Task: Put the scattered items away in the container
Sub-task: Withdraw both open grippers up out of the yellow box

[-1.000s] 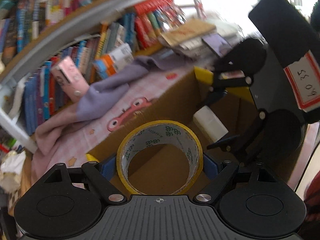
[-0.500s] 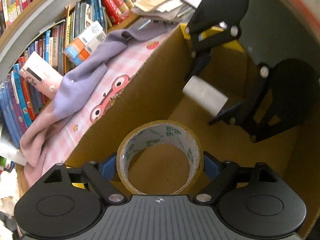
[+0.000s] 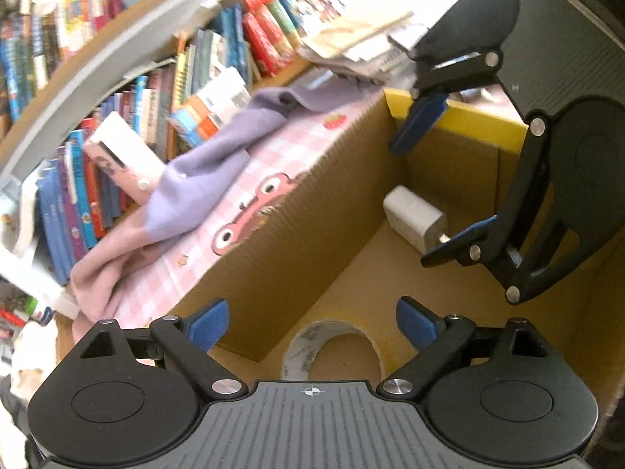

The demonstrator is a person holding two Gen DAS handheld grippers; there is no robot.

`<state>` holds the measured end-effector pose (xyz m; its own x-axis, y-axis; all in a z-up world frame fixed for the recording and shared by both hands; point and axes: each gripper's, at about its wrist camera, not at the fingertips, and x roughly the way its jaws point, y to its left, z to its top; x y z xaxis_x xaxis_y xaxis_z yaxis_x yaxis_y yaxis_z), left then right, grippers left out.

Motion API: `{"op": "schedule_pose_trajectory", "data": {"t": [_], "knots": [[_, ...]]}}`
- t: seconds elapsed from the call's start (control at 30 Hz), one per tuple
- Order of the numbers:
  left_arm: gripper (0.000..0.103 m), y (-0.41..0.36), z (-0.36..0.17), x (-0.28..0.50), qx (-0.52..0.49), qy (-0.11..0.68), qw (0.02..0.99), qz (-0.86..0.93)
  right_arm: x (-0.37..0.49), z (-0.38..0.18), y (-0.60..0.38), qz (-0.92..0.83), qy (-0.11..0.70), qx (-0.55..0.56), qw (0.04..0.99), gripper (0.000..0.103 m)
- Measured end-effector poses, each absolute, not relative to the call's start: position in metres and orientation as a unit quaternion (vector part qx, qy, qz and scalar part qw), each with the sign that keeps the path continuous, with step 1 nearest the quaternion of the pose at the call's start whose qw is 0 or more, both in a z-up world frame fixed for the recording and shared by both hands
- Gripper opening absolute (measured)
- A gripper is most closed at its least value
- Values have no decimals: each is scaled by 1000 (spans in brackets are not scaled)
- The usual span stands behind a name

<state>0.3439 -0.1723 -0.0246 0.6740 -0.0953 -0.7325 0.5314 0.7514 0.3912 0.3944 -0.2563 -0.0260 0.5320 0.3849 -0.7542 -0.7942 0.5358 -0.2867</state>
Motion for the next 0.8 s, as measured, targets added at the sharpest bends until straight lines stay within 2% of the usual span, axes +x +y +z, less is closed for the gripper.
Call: {"op": "schedule_pose_trajectory", "data": {"t": [0.27,0.43,0.8], "knots": [[95,-153,13,306,237,325,902,-155,355,12,-263,335,289,-260,858,73],[98,-138,33,273,193,307,920,-150,325,37,-268,300,272,-225,887,73],[99,-89,44,209,113,296,939,-137,246,60,-270,203,256,-143,934,73]]}}
